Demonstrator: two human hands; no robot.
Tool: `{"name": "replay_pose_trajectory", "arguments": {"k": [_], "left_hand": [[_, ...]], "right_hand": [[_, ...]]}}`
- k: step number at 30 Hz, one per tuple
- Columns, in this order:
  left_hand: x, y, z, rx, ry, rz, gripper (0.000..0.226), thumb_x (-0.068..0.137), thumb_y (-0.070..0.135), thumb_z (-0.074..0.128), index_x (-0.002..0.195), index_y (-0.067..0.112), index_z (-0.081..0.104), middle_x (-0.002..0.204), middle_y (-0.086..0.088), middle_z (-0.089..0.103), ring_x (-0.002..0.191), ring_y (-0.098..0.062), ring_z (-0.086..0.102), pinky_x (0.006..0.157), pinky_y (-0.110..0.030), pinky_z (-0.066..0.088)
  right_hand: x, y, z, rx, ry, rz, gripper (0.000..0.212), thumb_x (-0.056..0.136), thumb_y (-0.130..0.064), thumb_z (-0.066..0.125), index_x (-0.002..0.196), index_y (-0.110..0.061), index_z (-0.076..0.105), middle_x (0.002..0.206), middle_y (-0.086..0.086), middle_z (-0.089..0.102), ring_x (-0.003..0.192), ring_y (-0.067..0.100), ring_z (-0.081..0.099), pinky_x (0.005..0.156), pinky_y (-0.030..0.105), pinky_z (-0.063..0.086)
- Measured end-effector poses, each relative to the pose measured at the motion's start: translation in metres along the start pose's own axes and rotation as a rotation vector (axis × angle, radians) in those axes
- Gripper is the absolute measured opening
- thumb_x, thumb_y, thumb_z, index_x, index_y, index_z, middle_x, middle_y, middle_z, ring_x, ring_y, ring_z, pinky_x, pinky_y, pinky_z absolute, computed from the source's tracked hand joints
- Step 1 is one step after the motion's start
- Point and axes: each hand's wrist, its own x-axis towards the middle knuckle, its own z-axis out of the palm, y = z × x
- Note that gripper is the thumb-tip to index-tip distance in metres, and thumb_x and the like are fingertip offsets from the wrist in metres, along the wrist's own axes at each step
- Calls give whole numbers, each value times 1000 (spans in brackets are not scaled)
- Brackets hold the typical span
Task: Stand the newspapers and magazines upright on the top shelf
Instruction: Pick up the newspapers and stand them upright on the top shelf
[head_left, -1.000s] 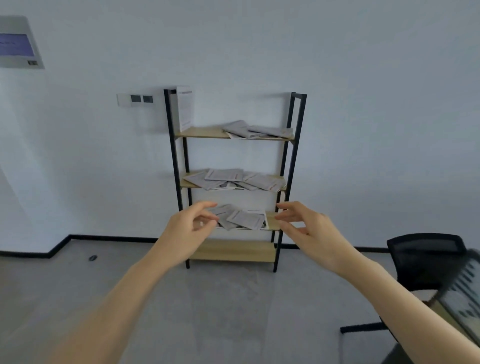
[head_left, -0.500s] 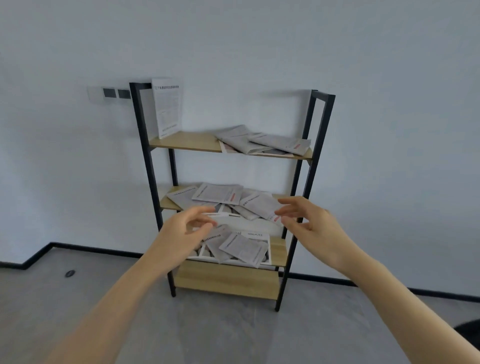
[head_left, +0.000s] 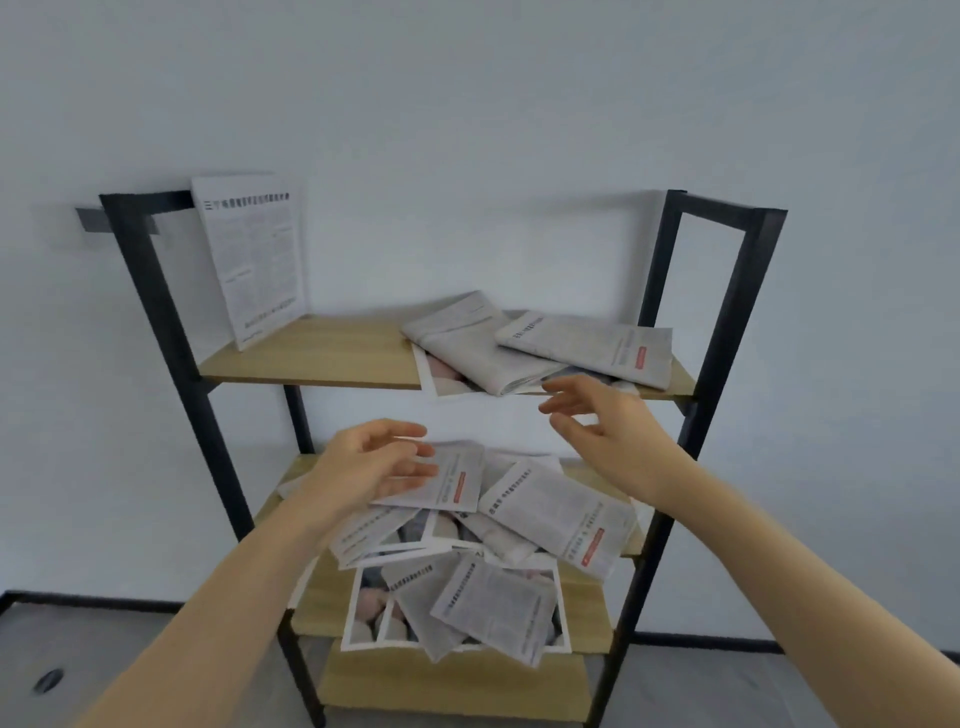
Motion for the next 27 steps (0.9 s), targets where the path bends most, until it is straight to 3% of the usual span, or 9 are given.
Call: {"name": "replay_pose_trajectory", "arguments": {"k": [7, 10, 13, 17, 23, 27], "left_hand": [[140, 12, 11, -92, 10, -64, 19, 94, -5, 50, 110, -4, 61, 114, -20, 65, 96, -30, 71, 83, -33, 59], [180, 11, 18, -145, 14, -153, 15, 91, -7, 54, 103, -8, 61, 116, -21, 64, 99, -30, 69, 82, -32, 59], [210, 14, 28, -306, 4, -259, 14, 87, -9, 56, 100, -8, 59, 113, -25, 61, 101, -32, 64, 76, -33, 59], [239, 22, 39, -306, -2, -281, 29, 89, -6, 52, 117, -5, 52, 104, -25, 62, 97, -33, 63, 84, -37, 54], [281, 17, 42, -371, 93, -265, 39, 87, -15, 45, 123, -2, 49, 106, -22, 63, 87, -34, 65, 62, -41, 60], [304, 11, 49, -479, 120, -262, 32, 85, -15, 51, 113, 1, 56, 106, -20, 65, 91, -33, 64, 66, -43, 59]], "right_hand": [[117, 39, 0, -101, -10, 53, 34, 95, -20, 53, 129, -20, 53, 114, -9, 65, 102, 2, 58, 81, 6, 39], [154, 66, 5, -271, -60, 87, 40, 92, -14, 51, 132, -17, 49, 125, -3, 60, 113, 13, 55, 91, 21, 43], [184, 98, 7, -668, -151, 194, 52, 83, -16, 53, 134, -17, 42, 131, 5, 51, 116, 27, 47, 93, 41, 45], [214, 131, 6, -757, -263, 236, 62, 76, -18, 58, 134, -22, 37, 122, 4, 52, 106, 27, 52, 90, 45, 49], [244, 149, 10, -922, -325, 118, 35, 79, -17, 56, 113, -20, 47, 92, 0, 51, 84, 23, 58, 68, 35, 52], [258, 149, 6, -883, -308, 105, 22, 82, -12, 52, 103, -16, 50, 100, 7, 58, 92, 30, 60, 72, 38, 52]]}}
